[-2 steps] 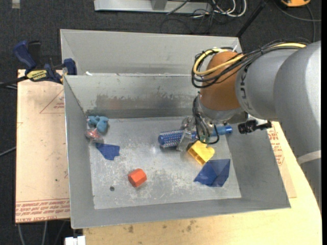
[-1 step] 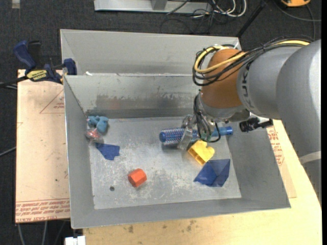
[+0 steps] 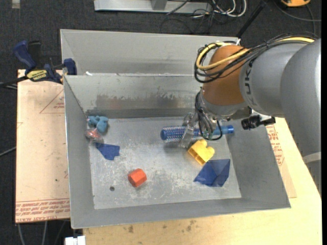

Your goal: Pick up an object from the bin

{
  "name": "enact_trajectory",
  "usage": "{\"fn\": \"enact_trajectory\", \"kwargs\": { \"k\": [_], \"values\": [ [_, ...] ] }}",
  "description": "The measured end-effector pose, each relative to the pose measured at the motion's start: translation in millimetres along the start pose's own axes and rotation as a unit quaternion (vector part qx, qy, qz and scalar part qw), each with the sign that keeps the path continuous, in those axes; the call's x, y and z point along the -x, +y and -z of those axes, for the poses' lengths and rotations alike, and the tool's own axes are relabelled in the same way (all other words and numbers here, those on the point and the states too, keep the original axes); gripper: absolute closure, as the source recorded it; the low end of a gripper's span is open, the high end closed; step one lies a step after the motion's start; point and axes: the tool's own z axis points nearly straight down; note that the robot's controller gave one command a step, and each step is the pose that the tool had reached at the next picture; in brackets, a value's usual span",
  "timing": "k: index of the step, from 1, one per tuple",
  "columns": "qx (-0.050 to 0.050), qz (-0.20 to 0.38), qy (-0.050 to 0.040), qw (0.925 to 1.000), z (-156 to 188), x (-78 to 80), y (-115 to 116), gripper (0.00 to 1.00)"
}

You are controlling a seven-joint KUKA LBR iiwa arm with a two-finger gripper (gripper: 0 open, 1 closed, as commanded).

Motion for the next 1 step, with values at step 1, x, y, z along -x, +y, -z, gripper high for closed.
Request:
{"fn": "enact_trajectory", "kwargs": {
  "k": [1],
  "values": [
    [0.000, 0.001, -0.0003, 1.0000, 15.4, 0.3, 0.6, 1.00]
  ]
}}
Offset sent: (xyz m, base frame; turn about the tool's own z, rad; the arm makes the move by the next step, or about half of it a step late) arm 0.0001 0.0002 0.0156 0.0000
